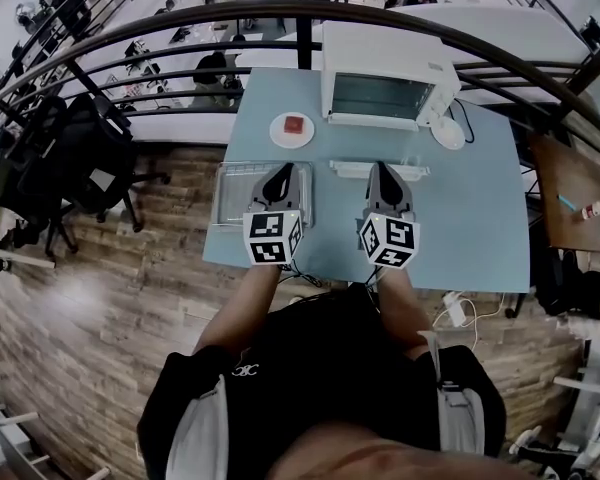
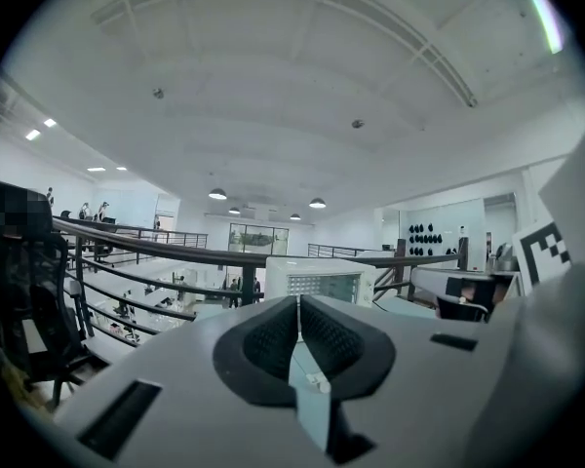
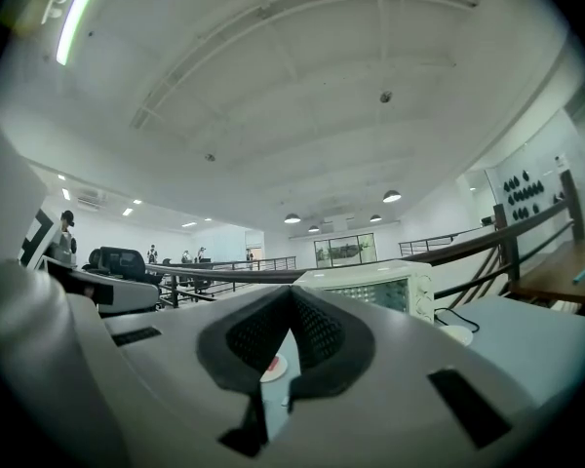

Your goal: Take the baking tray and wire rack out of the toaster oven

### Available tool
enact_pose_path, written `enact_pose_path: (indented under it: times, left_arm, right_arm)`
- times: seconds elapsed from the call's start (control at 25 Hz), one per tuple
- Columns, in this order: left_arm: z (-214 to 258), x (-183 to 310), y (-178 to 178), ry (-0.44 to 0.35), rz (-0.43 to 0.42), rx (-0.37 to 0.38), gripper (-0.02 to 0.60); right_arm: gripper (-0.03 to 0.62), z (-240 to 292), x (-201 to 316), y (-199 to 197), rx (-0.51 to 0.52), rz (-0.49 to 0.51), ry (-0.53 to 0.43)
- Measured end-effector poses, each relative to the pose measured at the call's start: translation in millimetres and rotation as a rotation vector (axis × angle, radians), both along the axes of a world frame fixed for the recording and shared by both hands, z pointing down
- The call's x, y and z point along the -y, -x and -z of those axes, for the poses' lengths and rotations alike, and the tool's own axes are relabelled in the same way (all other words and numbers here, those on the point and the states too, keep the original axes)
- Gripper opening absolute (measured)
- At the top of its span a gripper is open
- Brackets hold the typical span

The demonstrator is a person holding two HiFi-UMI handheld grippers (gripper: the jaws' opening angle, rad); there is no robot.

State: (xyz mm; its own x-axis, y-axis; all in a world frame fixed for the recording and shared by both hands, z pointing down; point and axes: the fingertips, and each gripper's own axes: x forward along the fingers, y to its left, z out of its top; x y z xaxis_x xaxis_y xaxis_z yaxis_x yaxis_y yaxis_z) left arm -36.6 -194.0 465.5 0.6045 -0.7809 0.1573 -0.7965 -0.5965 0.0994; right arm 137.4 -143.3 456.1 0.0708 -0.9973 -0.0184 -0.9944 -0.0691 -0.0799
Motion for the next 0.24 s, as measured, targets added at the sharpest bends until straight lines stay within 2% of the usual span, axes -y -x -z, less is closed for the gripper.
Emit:
enact_pose_path:
  times: [0.24]
  left_arm:
    - [11.7,1.3,3.3,-0.038,0.004,0.003,0.021]
  right_arm:
    - [0.002,5.4,-0.3,4.6,-0.004,0.017,-0.013]
